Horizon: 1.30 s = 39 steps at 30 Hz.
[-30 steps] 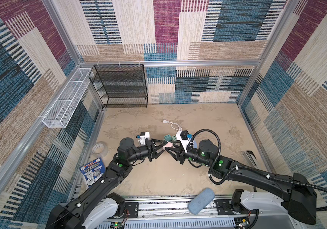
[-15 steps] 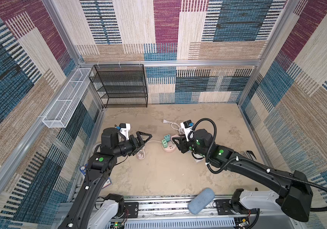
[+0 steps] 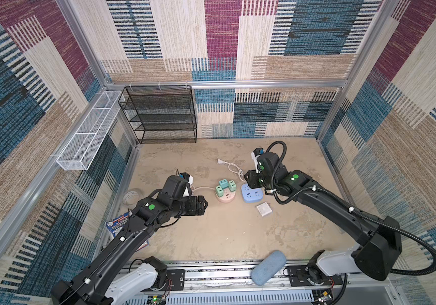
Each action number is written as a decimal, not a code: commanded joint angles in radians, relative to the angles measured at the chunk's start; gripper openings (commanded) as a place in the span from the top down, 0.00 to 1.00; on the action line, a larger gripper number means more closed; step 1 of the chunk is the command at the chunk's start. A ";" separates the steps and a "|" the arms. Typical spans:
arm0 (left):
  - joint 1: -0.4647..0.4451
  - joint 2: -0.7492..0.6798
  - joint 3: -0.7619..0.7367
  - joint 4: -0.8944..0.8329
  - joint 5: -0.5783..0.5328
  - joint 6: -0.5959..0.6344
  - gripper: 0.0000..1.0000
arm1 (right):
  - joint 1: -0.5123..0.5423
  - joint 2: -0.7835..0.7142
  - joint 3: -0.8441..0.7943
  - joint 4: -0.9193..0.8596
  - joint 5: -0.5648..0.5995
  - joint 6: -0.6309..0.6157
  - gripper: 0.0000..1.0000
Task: Insert the plug
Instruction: 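Carry the pink charger over the strip while the left gripper draws back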
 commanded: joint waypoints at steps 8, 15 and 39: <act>-0.007 -0.007 -0.031 0.142 0.084 0.024 0.14 | -0.054 0.233 0.236 -0.278 -0.118 -0.079 1.00; -0.007 -0.046 -0.100 0.212 0.124 -0.008 0.14 | -0.060 0.335 0.357 -0.333 -0.060 -0.081 1.00; -0.005 -0.041 -0.111 0.223 0.128 0.000 0.14 | -0.136 0.571 0.513 -0.457 -0.155 -0.182 1.00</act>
